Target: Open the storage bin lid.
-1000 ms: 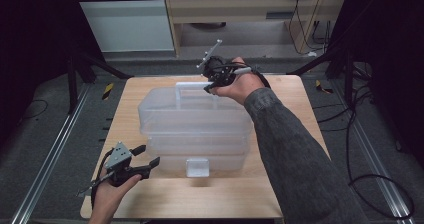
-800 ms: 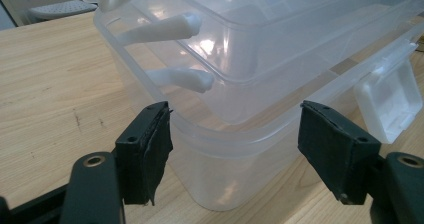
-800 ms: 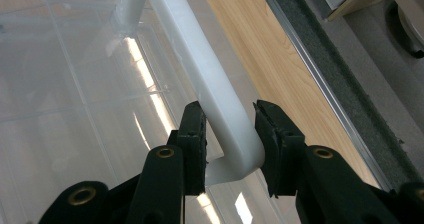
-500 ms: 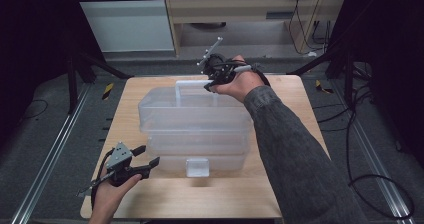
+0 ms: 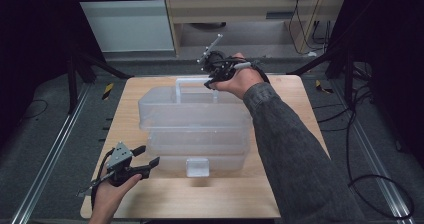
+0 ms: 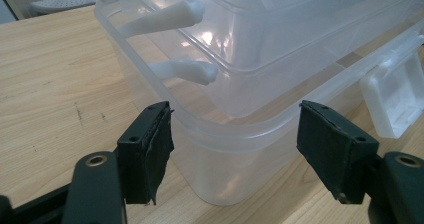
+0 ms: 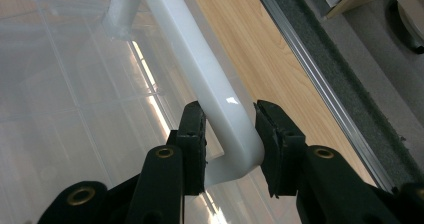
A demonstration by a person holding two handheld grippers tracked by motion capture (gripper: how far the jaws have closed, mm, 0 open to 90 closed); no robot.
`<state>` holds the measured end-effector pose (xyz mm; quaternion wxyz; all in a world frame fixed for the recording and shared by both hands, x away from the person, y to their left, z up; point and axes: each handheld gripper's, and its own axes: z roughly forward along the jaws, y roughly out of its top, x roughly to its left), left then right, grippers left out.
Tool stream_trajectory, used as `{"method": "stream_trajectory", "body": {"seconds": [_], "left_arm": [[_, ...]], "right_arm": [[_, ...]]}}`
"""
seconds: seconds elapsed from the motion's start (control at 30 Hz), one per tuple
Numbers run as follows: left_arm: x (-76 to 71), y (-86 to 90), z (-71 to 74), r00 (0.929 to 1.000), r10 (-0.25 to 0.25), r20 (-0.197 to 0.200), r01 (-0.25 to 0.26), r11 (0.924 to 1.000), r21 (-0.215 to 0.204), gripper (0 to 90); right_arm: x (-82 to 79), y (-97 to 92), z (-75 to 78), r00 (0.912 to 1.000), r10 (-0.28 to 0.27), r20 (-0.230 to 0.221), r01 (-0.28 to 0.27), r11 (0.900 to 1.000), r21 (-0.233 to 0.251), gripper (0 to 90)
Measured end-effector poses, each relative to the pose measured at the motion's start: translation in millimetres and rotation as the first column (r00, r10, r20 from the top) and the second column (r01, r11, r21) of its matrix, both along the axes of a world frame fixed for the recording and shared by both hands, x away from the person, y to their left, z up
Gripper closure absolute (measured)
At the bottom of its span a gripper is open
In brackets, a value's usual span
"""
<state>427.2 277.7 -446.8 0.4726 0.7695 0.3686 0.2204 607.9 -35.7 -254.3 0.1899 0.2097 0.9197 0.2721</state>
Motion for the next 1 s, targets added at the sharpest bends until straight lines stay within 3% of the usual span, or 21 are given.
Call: {"method": "stream_trajectory", "body": {"seconds": [1.0], "left_arm": [[-3.3, 4.4, 5.9, 0.9999, 0.006, 0.014, -0.006, 0.9999, -0.016, 34.6]], "right_arm": [[11.8, 0.3, 1.5, 0.9998, -0.002, -0.019, 0.002, 1.0000, -0.009, 66.3]]}}
